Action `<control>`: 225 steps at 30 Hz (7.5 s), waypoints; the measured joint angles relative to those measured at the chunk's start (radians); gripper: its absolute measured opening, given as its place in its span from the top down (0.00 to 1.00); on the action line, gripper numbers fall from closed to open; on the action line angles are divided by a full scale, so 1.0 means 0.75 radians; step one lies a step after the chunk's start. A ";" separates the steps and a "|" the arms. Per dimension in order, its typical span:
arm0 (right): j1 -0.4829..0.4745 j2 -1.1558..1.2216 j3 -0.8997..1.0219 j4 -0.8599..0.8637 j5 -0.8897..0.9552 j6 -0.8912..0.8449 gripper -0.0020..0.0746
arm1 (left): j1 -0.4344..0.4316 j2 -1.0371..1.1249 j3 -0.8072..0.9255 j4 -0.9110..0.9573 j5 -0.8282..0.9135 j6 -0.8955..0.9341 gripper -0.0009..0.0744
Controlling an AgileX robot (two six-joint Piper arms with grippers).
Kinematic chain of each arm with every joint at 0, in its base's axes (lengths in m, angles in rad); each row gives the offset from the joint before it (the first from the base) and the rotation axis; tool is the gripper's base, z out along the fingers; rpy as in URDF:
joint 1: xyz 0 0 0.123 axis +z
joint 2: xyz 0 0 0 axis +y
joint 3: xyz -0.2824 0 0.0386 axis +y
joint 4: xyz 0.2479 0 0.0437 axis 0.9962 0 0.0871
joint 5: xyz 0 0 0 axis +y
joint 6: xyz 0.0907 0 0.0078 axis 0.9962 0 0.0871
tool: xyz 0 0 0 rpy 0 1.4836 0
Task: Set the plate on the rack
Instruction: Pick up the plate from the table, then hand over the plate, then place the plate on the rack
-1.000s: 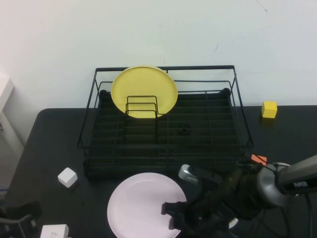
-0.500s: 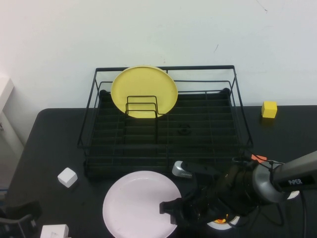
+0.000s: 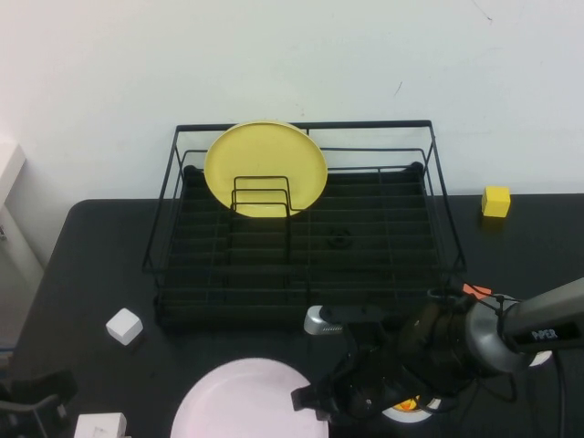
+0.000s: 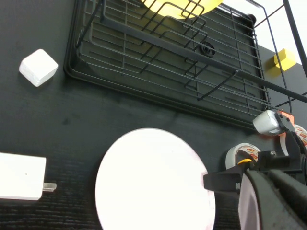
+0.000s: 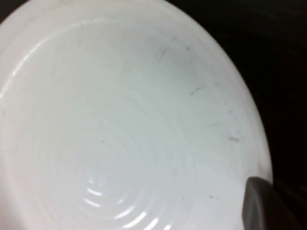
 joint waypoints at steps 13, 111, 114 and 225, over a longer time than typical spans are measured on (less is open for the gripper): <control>0.006 -0.257 0.014 -0.036 0.163 -0.185 0.96 | 0.000 0.000 0.011 -0.060 0.009 0.010 0.99; 0.023 -1.052 0.293 0.590 0.332 -1.297 0.34 | 0.000 0.000 0.014 -0.526 0.174 0.794 0.87; 0.023 -1.129 0.266 0.591 0.346 -1.404 0.31 | 0.000 0.000 0.014 -0.526 0.156 0.945 0.87; 0.023 -2.590 0.889 -2.343 0.982 0.627 0.98 | -0.191 1.960 -1.355 -1.520 -0.364 3.427 0.48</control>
